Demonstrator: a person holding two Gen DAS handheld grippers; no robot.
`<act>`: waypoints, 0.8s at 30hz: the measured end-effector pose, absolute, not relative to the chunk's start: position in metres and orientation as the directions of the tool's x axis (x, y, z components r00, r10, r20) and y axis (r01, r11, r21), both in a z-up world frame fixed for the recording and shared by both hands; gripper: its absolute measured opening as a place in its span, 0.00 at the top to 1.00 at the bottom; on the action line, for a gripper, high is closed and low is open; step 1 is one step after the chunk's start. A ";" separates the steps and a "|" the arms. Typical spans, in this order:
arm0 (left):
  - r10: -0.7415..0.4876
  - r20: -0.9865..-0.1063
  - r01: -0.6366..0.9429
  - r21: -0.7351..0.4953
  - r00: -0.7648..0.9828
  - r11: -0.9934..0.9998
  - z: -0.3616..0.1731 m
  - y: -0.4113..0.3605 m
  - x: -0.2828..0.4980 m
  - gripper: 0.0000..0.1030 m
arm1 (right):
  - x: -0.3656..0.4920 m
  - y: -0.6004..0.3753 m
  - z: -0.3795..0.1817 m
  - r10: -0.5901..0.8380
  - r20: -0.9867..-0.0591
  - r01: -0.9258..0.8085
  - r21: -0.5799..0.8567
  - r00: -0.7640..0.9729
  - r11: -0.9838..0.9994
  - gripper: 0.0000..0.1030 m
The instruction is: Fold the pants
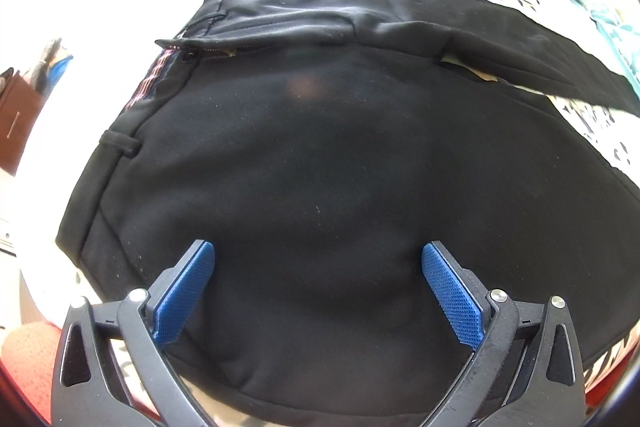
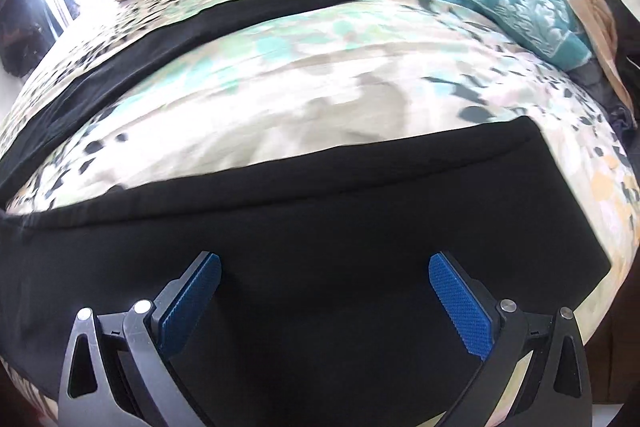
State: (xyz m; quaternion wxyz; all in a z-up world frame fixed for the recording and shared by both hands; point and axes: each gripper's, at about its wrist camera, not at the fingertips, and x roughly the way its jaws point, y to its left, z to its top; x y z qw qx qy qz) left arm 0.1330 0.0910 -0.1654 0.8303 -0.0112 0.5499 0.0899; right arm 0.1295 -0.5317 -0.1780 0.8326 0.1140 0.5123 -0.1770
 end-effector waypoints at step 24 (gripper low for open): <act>0.182 -0.859 -0.233 0.075 0.479 0.970 -0.175 0.094 0.294 0.00 | 0.171 -0.525 -0.134 -0.140 -0.831 0.318 0.046 0.539 0.947 0.00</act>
